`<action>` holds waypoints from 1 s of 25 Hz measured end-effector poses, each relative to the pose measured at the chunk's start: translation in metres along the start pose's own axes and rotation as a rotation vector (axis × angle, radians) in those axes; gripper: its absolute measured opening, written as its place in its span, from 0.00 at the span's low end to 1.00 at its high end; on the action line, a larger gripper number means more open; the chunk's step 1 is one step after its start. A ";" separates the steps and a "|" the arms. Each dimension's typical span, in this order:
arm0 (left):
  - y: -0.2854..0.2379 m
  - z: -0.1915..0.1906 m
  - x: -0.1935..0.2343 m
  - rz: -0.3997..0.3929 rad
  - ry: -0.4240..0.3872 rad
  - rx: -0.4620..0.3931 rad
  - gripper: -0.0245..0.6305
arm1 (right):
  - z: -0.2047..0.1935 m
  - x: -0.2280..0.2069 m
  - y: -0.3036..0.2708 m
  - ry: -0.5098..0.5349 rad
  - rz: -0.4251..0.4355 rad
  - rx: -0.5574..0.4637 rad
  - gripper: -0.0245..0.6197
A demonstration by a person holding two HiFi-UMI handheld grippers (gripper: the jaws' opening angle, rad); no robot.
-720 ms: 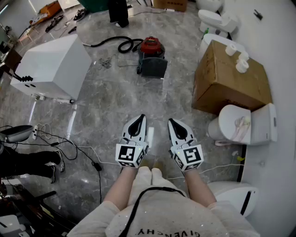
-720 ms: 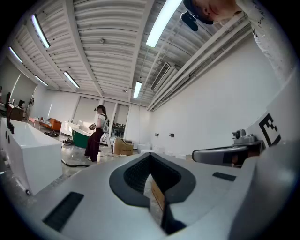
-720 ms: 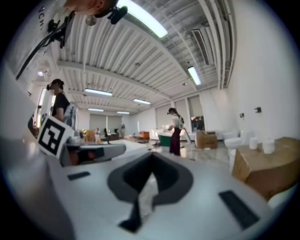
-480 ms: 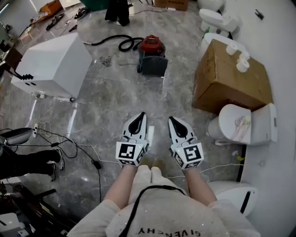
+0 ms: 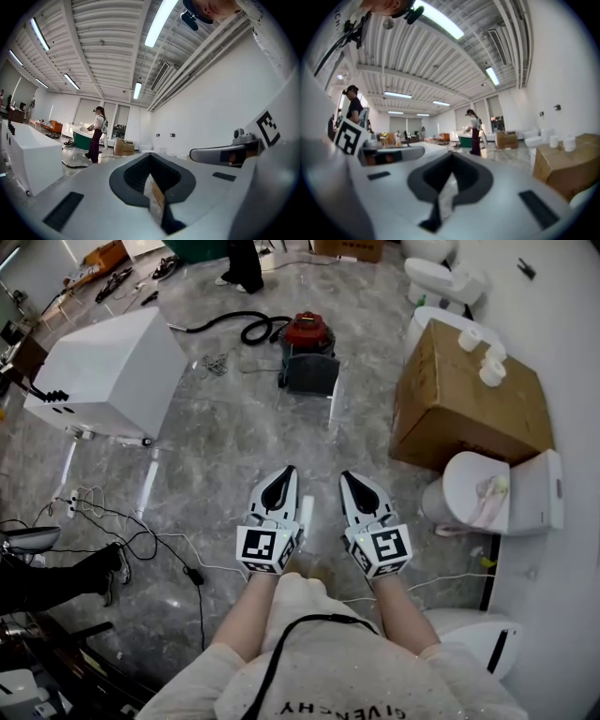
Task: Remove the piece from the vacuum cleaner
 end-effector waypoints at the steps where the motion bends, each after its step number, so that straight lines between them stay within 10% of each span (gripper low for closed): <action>1: 0.000 0.000 -0.001 0.001 0.000 -0.002 0.07 | 0.000 -0.001 0.000 -0.003 0.000 -0.003 0.06; 25: -0.111 -0.011 0.102 -0.023 0.026 0.014 0.07 | 0.006 -0.050 -0.141 -0.111 -0.048 0.002 0.06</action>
Point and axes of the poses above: the fingertips, and each gripper's own axes: y backward along the fingers, x to its left, z out of its top, the point moved 2 cm from there along y, backward along the fingers, and after that the axes turned 4 degrees about -z, right-handed, at the moved point
